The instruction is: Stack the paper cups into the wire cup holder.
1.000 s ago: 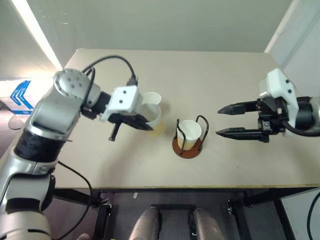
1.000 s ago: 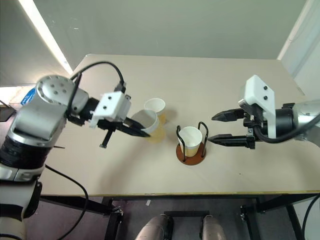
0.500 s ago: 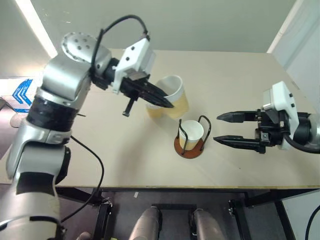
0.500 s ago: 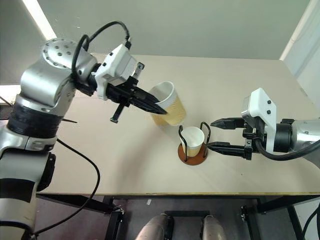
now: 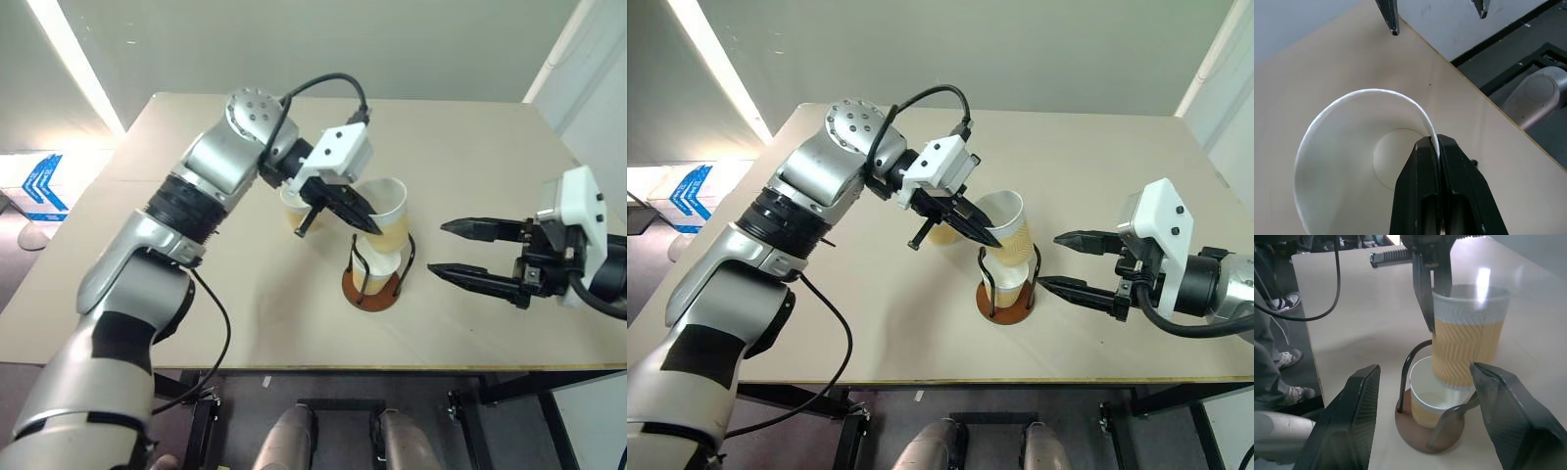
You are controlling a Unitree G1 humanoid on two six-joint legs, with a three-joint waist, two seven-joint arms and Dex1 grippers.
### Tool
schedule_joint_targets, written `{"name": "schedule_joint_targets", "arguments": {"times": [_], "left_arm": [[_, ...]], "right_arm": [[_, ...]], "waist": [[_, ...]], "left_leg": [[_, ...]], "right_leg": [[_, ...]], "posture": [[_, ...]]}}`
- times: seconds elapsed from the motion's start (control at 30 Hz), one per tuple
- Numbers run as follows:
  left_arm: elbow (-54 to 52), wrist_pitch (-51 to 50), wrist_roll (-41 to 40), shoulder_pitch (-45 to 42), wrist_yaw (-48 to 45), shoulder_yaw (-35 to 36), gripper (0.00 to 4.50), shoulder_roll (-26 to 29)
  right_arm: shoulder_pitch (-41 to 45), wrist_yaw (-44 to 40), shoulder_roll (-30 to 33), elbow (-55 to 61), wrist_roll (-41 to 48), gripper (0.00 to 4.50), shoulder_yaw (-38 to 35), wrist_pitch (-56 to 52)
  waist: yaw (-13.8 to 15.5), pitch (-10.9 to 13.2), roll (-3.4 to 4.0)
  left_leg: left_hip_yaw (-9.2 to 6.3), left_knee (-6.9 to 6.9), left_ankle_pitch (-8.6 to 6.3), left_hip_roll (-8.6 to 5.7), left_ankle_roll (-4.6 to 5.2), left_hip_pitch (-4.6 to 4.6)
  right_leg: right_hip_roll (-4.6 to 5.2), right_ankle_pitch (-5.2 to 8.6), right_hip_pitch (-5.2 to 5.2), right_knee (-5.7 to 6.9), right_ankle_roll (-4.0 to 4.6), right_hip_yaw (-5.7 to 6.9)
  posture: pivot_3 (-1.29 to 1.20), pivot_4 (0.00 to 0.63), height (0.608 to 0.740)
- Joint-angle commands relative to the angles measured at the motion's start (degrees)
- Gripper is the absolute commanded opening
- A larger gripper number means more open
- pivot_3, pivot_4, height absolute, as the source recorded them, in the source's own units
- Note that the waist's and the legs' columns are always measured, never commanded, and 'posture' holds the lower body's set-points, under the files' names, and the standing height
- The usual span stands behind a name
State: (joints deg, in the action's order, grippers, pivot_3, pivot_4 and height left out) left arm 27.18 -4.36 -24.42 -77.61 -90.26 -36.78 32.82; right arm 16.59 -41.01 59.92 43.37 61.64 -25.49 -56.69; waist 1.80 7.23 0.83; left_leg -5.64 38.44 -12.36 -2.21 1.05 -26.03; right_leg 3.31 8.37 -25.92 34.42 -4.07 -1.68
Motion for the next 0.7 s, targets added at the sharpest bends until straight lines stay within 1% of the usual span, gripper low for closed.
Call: {"name": "schedule_joint_targets", "arguments": {"times": [0.03, 0.17, 0.3, 0.47, 0.57, 0.63, 0.7], "left_arm": [[-0.08, 3.89, 0.74, -1.84, -2.24, -1.52, 0.06, 0.50], [0.83, 5.90, 1.74, -2.20, -2.24, -2.53, 0.06, 0.58], [0.51, 6.45, 1.97, -1.78, -2.24, -3.27, 0.06, 0.80], [0.79, 6.94, 3.56, -1.36, -2.24, -1.83, 0.06, -0.87], [0.58, 5.88, 3.88, -1.61, -2.24, -0.58, 0.65, -1.81], [0.28, 5.32, 3.72, -1.84, -2.24, -0.23, 1.28, -1.78], [0.19, 5.31, 3.61, -2.02, -2.24, -0.22, 2.03, -1.28]], "right_arm": [[-0.40, 2.04, 1.39, 1.46, 2.26, 3.07, -2.99, 0.31], [-1.50, 3.07, 2.26, 1.59, 3.35, 3.07, -3.61, 0.62], [-2.06, 3.51, 3.03, 1.45, 3.89, 3.07, -3.50, 1.14], [-2.58, 3.42, 3.76, 1.19, 4.20, 3.07, -3.25, 1.50], [-2.64, 3.26, 4.21, 0.95, 4.25, 3.07, -3.13, 1.65], [-2.71, 3.20, 4.44, 0.84, 4.12, 3.07, -2.96, 1.75], [-2.58, 3.26, 4.59, 0.65, 3.92, 3.07, -2.52, 1.91]], "waist": [[0.01, 0.00, 0.00], [0.03, 0.00, 0.00], [0.05, 0.00, 0.00], [0.21, 0.00, 0.01], [0.28, 0.00, 0.01], [0.31, 0.00, 0.01], [0.30, 0.00, 0.01]], "left_leg": [[0.01, 0.02, 0.00, 0.00, 0.00, -0.01], [0.04, 0.17, -0.08, -0.01, -0.07, -0.05], [0.07, 0.42, -0.30, -0.02, 0.07, -0.06], [0.08, 0.62, -0.45, -0.04, 0.13, -0.08], [0.09, 0.63, -0.47, -0.05, 0.14, -0.08], [0.10, 0.63, -0.47, -0.05, 0.13, -0.08], [0.11, 0.62, -0.48, -0.03, 0.11, -0.06]], "right_leg": [[0.00, 0.02, 0.00, 0.00, -0.04, -0.01], [0.00, 0.11, 0.04, 0.00, -0.20, -0.04], [0.01, 0.18, 0.10, 0.00, -0.31, -0.06], [0.02, 0.20, 0.22, -0.04, -0.34, -0.07], [0.03, 0.20, 0.24, -0.08, -0.34, -0.07], [0.04, 0.20, 0.24, -0.08, -0.34, -0.07], [0.03, 0.20, 0.23, -0.08, -0.34, -0.07]], "posture": [[0.00, 0.150, 0.740], [0.00, 0.150, 0.740], [0.00, 0.150, 0.740], [0.00, 0.150, 0.740], [0.00, 0.150, 0.740], [0.00, 0.150, 0.740], [0.00, 0.150, 0.740]]}}
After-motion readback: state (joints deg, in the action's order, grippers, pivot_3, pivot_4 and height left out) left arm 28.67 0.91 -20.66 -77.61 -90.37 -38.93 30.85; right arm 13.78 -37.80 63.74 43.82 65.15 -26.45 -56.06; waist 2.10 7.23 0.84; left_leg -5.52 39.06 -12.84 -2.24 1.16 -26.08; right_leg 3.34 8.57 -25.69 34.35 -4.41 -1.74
